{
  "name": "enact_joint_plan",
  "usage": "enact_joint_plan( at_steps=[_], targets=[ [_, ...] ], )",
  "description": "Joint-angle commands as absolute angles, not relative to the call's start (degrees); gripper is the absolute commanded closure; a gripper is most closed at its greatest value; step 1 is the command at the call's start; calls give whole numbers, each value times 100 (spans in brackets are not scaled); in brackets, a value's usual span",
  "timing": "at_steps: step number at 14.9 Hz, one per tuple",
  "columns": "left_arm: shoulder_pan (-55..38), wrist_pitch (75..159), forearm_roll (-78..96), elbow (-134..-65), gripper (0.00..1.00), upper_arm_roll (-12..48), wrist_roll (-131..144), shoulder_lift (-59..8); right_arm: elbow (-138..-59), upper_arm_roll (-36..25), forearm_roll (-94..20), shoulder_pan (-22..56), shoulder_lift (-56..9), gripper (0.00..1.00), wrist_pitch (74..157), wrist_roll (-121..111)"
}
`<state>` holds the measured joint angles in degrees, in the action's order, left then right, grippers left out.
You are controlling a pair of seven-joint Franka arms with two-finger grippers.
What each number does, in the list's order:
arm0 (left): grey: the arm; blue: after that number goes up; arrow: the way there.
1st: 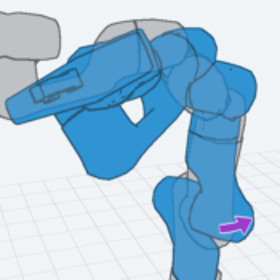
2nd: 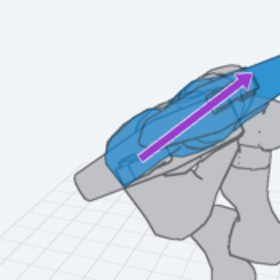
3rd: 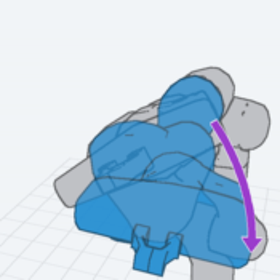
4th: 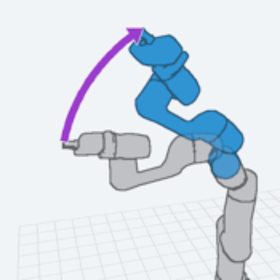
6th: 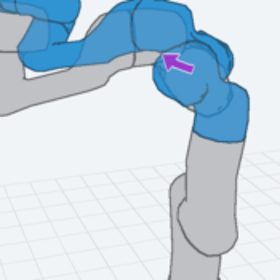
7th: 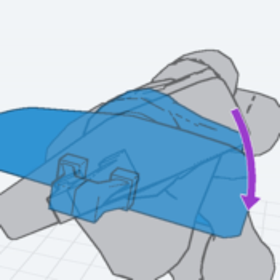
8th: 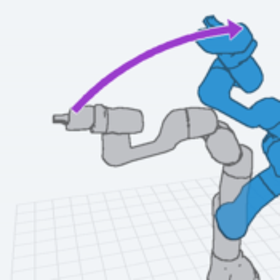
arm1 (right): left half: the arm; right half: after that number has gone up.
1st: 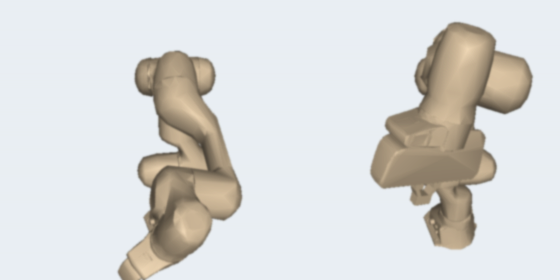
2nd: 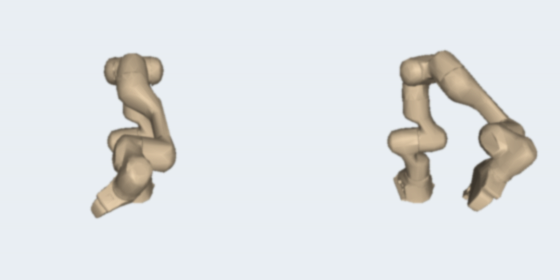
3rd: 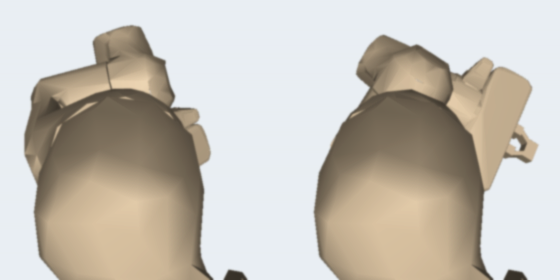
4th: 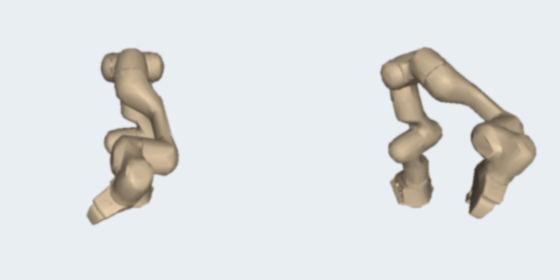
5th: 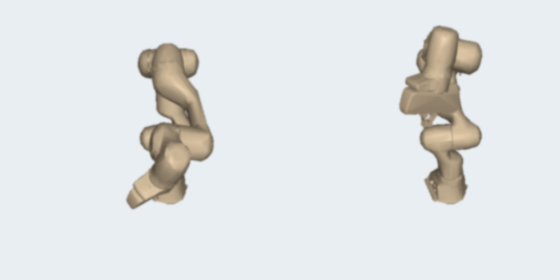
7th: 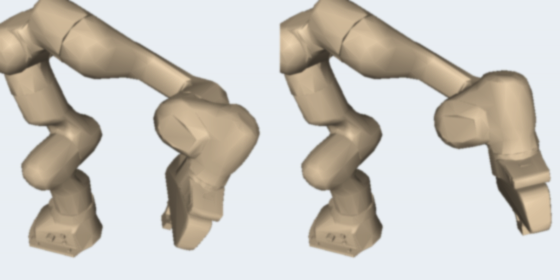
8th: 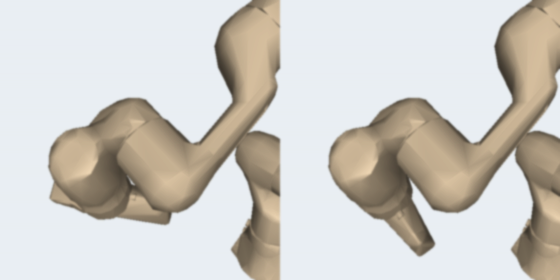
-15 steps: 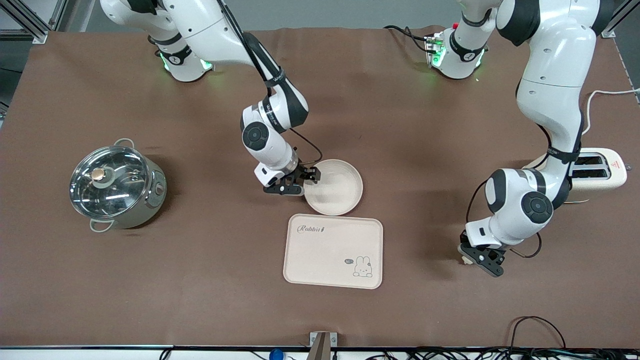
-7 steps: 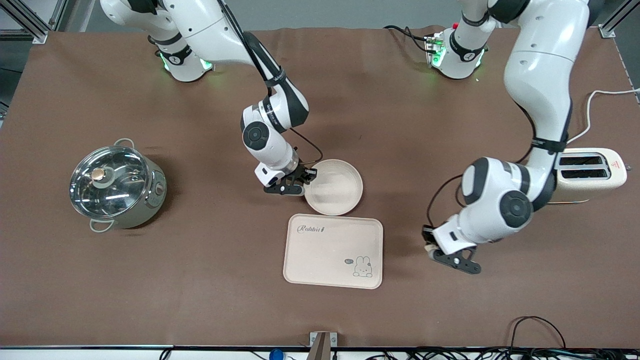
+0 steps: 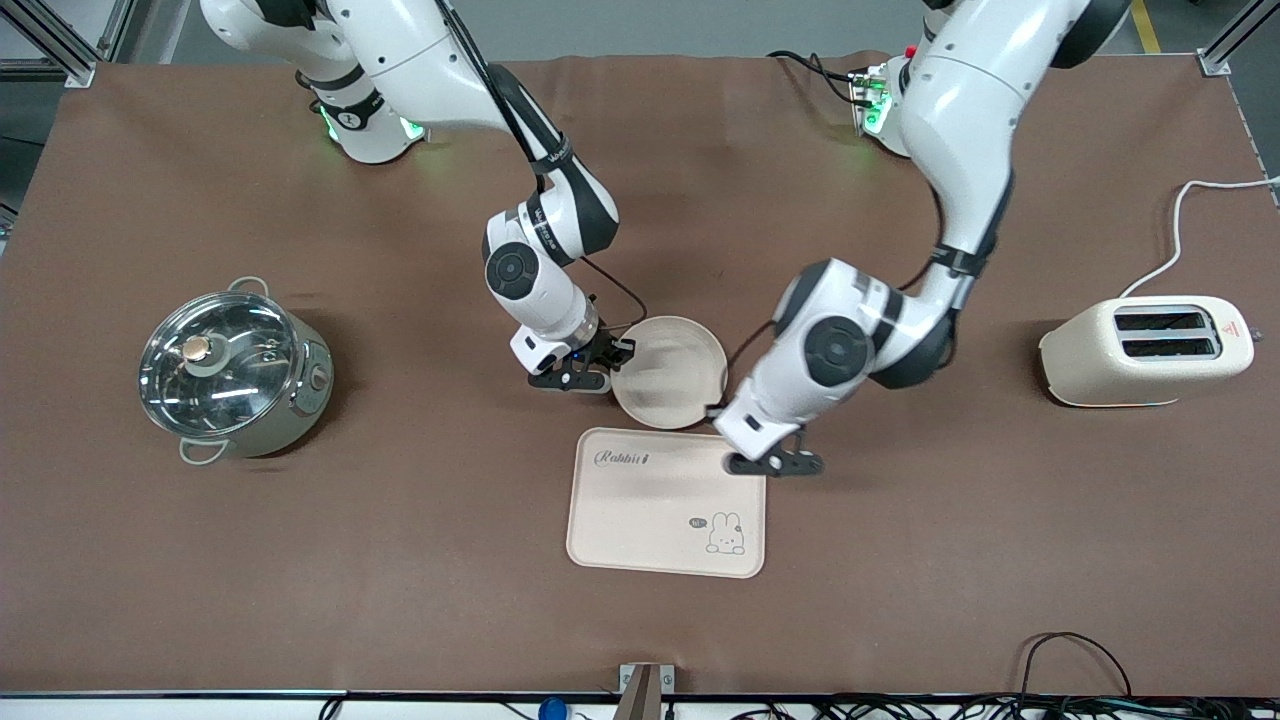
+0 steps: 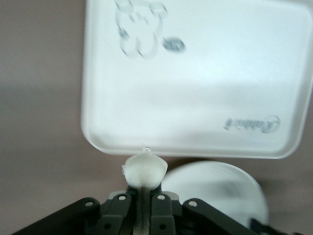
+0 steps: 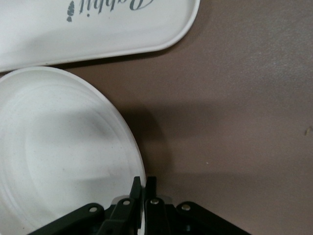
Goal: Place bun in plate and plate on tray
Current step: 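Carry the bun with the left gripper over the plate while the right gripper holds it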
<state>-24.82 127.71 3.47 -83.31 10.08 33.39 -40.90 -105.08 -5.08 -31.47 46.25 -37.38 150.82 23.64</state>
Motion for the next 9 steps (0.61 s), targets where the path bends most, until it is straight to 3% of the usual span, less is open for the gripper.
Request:
enact_joint_plan(
  at_steps=[1,2,3,4,5,9],
  targets=[
    [-2758,12726,387,-8367,84,940,4155,-4165,-10547,-562,-3243,4702,-3841,100,15258,2338],
    [-2882,12787,387,-8376,84,932,4331,-4227,-10538,-562,-3243,4702,-3841,100,15267,2338],
    [-2952,12849,387,-8402,75,923,4429,-4297,-10538,-562,-3243,4702,-3841,100,15267,2338],
    [-2944,12937,387,-8428,41,932,4447,-4324,-10538,-562,-3243,4702,-3841,100,15267,2338],
    [-2944,13025,387,-8524,0,932,4465,-4342,-10538,-562,-3243,4702,-3841,100,15267,2338],
    [-2944,13140,387,-8701,0,932,4552,-4289,-10547,-562,-3243,4711,-3841,100,15354,2338]
  ],
)
